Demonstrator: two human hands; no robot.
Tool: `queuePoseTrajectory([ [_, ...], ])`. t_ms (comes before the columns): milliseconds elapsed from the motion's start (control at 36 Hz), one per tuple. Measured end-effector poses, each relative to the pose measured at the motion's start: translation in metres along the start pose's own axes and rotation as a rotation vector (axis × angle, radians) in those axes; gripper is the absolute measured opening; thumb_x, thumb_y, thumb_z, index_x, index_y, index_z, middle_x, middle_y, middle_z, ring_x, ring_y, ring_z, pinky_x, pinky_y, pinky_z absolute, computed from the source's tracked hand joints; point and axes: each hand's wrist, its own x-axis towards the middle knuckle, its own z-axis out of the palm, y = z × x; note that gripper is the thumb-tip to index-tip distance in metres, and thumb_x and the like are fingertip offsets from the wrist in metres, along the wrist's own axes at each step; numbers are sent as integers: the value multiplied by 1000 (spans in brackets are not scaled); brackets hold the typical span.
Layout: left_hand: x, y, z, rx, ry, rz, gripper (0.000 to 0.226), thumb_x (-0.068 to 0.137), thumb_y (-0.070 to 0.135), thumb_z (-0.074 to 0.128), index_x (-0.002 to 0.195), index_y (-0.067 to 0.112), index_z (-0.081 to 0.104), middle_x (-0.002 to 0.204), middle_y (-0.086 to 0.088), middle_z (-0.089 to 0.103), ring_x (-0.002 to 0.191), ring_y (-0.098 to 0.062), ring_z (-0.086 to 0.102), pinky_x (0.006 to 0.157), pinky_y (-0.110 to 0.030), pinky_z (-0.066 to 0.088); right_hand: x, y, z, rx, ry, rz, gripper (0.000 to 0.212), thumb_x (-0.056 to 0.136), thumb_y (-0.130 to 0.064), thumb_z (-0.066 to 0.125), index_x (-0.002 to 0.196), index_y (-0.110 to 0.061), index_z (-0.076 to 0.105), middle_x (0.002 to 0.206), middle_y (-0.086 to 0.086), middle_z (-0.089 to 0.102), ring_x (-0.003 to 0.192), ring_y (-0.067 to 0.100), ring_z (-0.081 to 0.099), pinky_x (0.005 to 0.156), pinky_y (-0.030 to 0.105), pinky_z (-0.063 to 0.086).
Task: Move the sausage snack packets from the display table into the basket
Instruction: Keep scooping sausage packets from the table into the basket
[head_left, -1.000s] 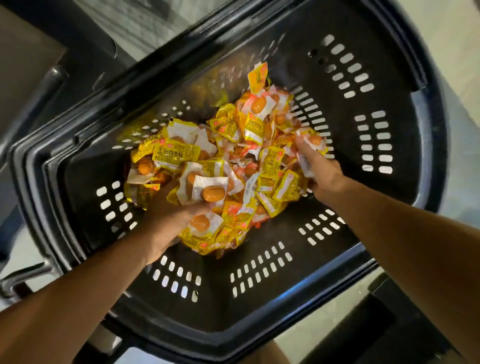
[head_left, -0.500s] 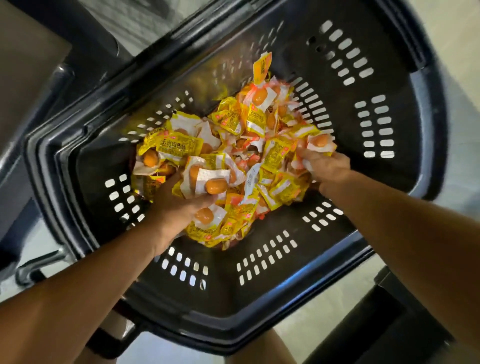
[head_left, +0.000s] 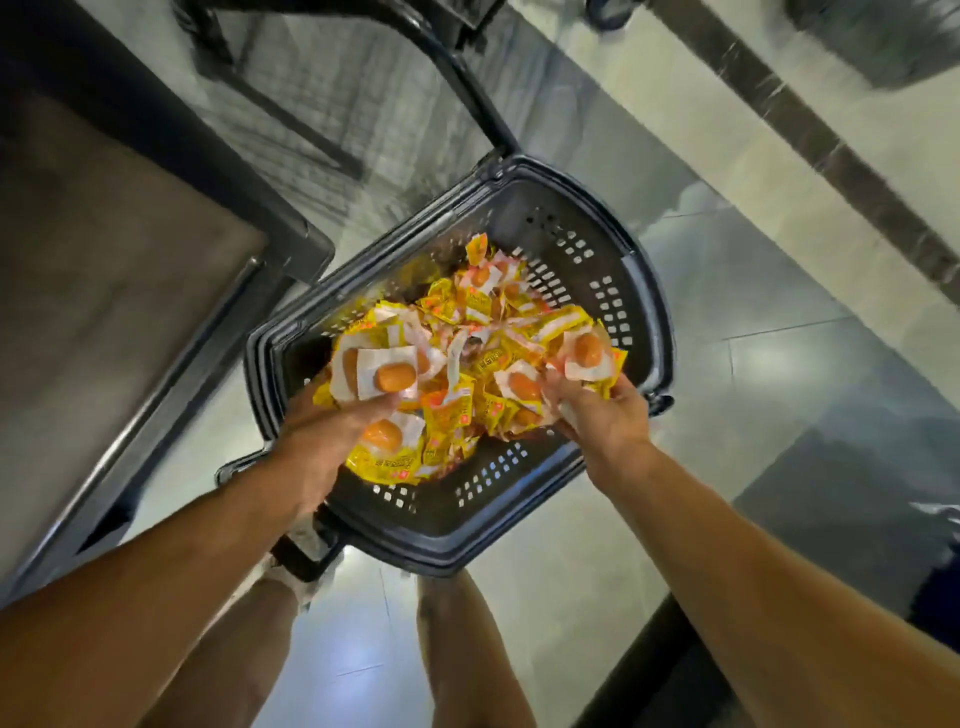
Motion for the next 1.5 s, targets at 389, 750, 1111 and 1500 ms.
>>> queuePoseTrajectory([
  [389, -261, 110, -82, -182, 87, 140, 37, 94, -1, 61, 131, 4, 63, 111, -11, 71, 98, -29, 68, 69, -31, 61, -245, -91, -62, -38, -214, -253, 37, 78, -18, 87, 113, -16, 75, 103, 3, 79, 98, 24, 76, 82, 40, 63],
  [750, -419, 84, -140, -611, 202, 296, 46, 92, 10, 66, 137, 11, 59, 127, -12, 70, 114, -31, 69, 85, -42, 61, -380, -127, -66, -134, -567, -343, 68, 68, -39, 94, 129, -27, 67, 120, -4, 75, 110, 18, 72, 92, 42, 60],
  [1111, -508, -35, -208, -878, 307, 417, 47, 95, 13, 63, 142, 15, 55, 135, -15, 65, 124, -36, 62, 112, -61, 40, -483, -78, -26, -327, -840, -469, 57, 76, -34, 84, 129, -25, 67, 123, 1, 74, 114, 25, 70, 104, 56, 50],
  [1500, -621, -248, -316, -1140, 575, 478, 49, 88, 19, 68, 136, 11, 60, 129, -16, 68, 117, -34, 66, 101, -51, 51, -634, 105, 21, -540, -1085, -468, 44, 74, -27, 82, 117, -26, 74, 120, 2, 75, 113, 22, 70, 94, 40, 58],
])
